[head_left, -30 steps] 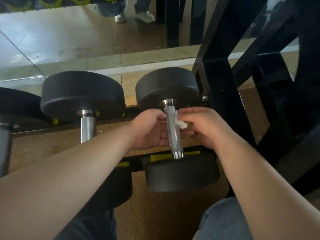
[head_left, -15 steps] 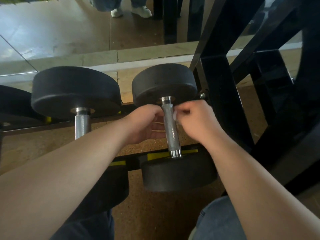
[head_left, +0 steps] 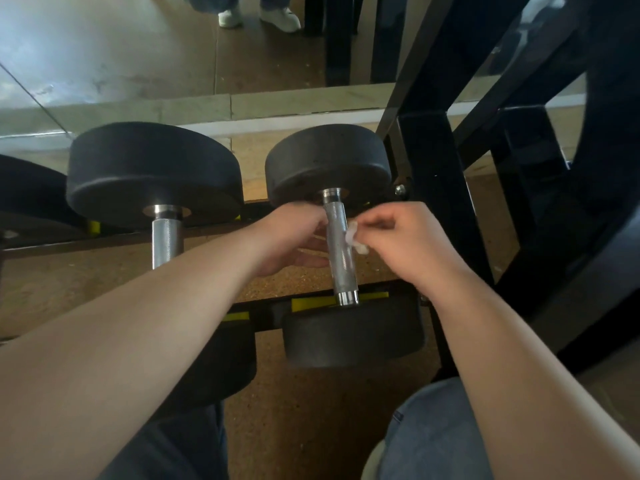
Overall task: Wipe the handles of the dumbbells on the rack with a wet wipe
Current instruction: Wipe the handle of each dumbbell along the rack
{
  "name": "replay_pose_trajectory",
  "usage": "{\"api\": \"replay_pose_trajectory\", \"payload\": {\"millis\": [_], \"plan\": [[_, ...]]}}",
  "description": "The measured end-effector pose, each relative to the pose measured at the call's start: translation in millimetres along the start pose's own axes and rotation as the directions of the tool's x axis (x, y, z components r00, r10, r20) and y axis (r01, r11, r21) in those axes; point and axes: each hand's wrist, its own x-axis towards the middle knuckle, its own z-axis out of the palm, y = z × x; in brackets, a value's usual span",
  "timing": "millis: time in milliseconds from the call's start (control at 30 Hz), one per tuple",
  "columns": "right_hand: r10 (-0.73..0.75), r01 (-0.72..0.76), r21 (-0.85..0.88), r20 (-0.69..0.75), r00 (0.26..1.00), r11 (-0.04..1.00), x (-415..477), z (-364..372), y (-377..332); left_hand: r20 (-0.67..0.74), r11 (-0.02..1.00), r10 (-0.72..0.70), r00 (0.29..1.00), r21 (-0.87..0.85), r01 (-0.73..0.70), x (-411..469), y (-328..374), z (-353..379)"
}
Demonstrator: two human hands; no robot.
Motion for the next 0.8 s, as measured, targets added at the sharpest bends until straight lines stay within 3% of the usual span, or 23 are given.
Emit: {"api": "replay_pose_trajectory", "payload": {"millis": [133,333,467,600,667,800], "plan": [[-0.079,0.077,0.123,0.009,0.997,0.989,-11,4,-9,-0.112,0.998,0.057,0.992,0.039,-0.053,-15,-2,0],[-0.17,0.163,0.082,0.094,0.981,0.983,-26,19,-40,-0.002,0.98,0.188,0.982,-0.065,-0.188,-68,-5,-23],[-0.057,-0.008,0.291,0.213,0.975,0.957,-35,33,-62,-0.114,0.968,0.203,0.972,-0.126,-0.217,-92,-18,-60],[-0.036,-0.024,0.245,0.238,0.97,0.969,-38,64,-86,-0.214,0.945,0.195,0.957,-0.22,-0.241,-114,-33,-92],[-0.1,0.051,0.207,0.232,0.968,0.977,-40,80,-98,-0.295,0.925,0.186,0.937,-0.268,-0.268,-119,-42,-105],[-0.317,0.34,-0.044,0.267,0.91,0.939,-44,112,-112,-0.375,0.898,0.158,0.914,-0.331,-0.291,-119,-57,-121]]}}
